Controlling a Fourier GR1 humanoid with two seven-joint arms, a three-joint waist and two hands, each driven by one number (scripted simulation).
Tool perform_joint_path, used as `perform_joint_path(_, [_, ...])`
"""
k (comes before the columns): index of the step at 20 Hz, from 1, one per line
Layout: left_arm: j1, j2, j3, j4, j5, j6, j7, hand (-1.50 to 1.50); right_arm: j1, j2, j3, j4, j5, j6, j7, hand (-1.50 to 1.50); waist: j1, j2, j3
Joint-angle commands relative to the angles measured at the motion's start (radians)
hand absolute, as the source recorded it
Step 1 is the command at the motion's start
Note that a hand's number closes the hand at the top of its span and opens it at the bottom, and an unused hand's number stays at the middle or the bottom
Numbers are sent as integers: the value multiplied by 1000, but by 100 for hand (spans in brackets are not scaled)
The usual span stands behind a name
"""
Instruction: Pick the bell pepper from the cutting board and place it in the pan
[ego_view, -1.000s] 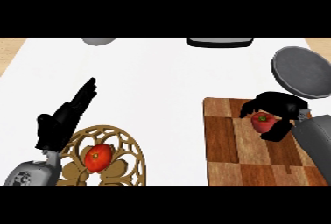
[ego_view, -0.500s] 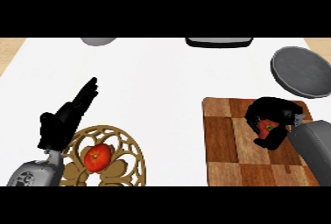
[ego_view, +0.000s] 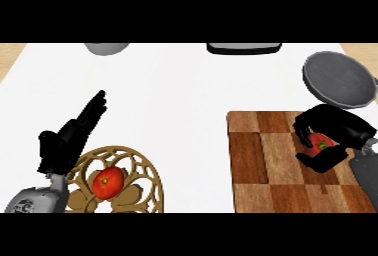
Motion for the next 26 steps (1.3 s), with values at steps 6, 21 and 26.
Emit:
perform_joint_path(6, [14,9,34,-22,10,13,22,0,303,67,-166,-493,11,-300,141,150,-53,-14,1])
perform_joint_path(21, [15,-54,-45,-54,-66,13,19,0,331,203,-470,-503,-280,-324,186,150,27,9,2])
perform_joint_path(26, [-18,-17,37,-22,0,-51,24,0,106,121,-502,-234,-261,-345,158,150,33,11,1])
